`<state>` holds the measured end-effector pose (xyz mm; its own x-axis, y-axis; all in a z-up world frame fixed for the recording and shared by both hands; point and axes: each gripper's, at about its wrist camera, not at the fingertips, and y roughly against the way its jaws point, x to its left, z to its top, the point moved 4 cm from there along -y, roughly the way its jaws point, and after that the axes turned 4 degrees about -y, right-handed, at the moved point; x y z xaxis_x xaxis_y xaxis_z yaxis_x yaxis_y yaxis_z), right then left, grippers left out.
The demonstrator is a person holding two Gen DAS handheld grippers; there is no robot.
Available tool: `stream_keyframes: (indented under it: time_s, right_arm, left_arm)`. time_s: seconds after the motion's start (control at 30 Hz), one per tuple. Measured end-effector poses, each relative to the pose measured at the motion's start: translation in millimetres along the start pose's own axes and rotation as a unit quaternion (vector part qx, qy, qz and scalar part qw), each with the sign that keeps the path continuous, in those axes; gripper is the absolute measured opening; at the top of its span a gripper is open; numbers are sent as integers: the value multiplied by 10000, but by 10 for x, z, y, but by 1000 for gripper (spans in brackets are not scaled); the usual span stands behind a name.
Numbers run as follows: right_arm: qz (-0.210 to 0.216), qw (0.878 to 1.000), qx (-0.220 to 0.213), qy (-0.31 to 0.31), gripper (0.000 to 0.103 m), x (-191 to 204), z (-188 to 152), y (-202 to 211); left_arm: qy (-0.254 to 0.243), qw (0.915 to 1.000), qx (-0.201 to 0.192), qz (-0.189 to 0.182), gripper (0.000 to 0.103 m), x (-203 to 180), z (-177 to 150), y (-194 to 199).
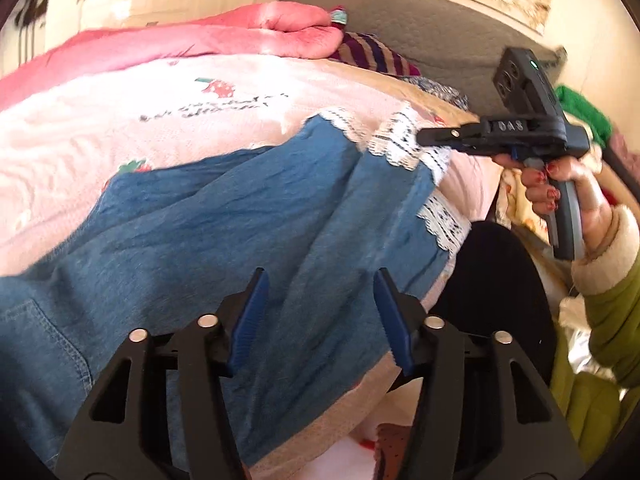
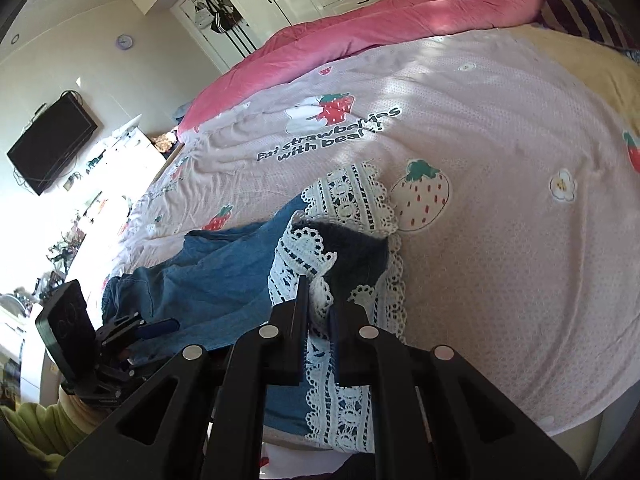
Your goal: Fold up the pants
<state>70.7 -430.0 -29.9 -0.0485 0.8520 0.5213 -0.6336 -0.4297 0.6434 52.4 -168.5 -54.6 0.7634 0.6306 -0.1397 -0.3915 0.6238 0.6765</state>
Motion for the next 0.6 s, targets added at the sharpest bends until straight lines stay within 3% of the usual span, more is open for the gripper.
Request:
stream_keyframes:
  time_s: [0.03, 0.13, 0.17, 0.37, 0.6]
  right_arm:
    - [29, 10000, -10, -21, 8, 4, -8, 15]
    - [15, 10000, 22, -19, 8, 4, -76, 51]
    - [30, 10000, 55, -30, 8, -1, -109, 58]
    - [-162, 9996, 248, -35, 9, -122, -326, 71]
    - [-221, 9992, 344, 12, 19, -189, -528, 186]
  left_arm:
    - [-140, 9999, 30, 32, 37, -55, -2, -14]
    - [-477, 9981, 304, 227, 6, -144, -50, -126]
    - [-536, 9975, 373, 255, 3, -159, -73, -155]
    - [-666, 9965, 418, 293, 2, -187, -135, -121]
    - [-695, 9958, 483, 357, 2, -198, -248, -63]
